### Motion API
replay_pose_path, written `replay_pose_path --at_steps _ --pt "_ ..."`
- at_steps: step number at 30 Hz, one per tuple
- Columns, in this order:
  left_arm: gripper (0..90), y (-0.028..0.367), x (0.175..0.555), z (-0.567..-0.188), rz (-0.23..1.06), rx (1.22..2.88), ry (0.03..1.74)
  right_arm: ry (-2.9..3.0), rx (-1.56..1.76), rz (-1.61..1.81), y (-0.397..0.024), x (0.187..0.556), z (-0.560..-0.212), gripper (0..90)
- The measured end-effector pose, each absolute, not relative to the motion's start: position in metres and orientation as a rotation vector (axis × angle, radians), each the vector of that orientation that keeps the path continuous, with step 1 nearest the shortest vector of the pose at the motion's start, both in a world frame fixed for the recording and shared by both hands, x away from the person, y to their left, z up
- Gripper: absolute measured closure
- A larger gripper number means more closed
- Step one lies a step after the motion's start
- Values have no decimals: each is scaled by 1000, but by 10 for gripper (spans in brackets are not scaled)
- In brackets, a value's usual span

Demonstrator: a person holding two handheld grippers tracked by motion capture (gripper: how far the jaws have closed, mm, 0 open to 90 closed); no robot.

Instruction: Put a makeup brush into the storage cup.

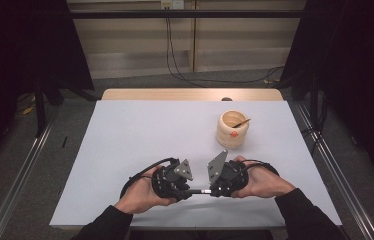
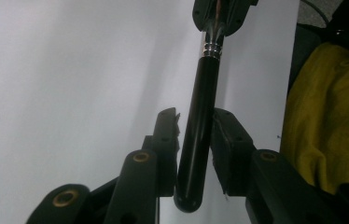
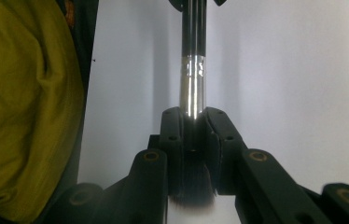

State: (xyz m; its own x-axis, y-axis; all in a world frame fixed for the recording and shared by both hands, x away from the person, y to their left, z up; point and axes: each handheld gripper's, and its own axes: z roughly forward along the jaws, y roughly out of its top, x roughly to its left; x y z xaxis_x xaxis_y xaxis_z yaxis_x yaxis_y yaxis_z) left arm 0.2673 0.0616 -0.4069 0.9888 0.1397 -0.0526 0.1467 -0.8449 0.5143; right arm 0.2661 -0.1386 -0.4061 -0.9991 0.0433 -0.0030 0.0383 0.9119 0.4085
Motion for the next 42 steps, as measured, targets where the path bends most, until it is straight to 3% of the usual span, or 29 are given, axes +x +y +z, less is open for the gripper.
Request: replay_pose_path --at_steps 36,42 --pt "794 54 262 -417 -100 2604 192 3047 0 692 -136 266 -411 766" --pt "795 57 264 -418 -114 2589 214 3047 8 708 -137 267 -412 714"
